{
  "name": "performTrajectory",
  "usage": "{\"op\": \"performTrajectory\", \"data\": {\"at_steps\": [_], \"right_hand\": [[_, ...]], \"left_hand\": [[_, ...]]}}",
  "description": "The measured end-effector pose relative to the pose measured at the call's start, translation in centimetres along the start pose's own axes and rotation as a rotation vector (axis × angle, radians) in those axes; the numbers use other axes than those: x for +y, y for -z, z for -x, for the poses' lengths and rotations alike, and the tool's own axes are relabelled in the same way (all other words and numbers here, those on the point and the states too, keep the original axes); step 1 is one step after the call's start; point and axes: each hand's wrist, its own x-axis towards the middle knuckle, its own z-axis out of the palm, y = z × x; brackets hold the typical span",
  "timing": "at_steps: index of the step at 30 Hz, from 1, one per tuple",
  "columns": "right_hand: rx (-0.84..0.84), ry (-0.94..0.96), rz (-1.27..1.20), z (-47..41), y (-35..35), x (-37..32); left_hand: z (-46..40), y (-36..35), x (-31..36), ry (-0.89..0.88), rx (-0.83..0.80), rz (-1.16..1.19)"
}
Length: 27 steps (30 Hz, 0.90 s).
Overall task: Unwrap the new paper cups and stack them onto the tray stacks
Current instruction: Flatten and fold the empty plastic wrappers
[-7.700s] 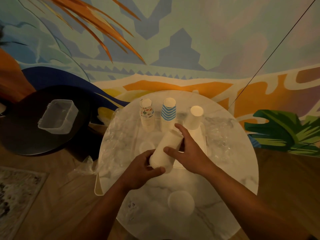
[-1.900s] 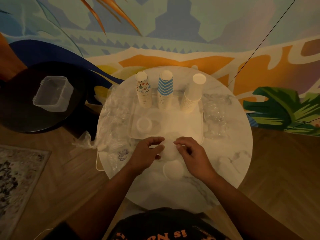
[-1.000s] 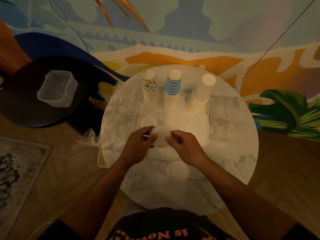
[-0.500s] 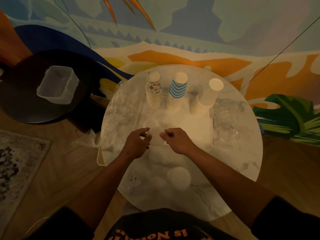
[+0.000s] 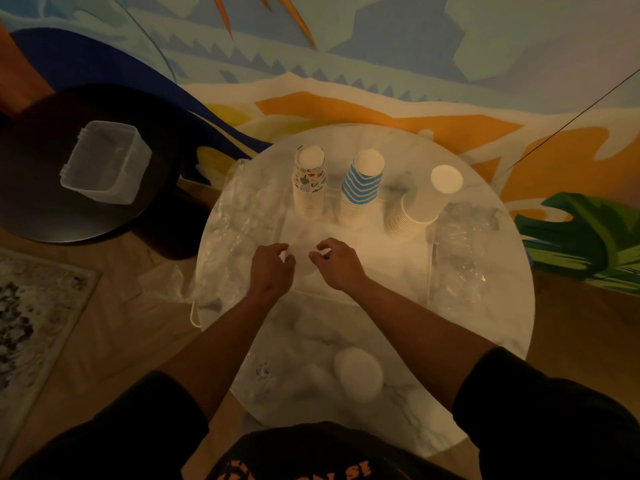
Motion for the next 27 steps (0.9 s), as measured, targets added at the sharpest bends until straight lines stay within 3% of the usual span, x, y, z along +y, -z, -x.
{"op": "performTrajectory", "data": {"at_steps": [15, 27], "right_hand": [[-0.014, -0.052, -0.148, -2.1, -0.7, 0.5], [-0.105, -0.148, -0.335, -1.5, 0.0, 0.3]], "left_hand": [[-2.1, -0.4, 0.0, -0.061, -0.078, -0.019], [-2.3, -0.3, -0.6, 0.067, -0.135, 0.15]]}}
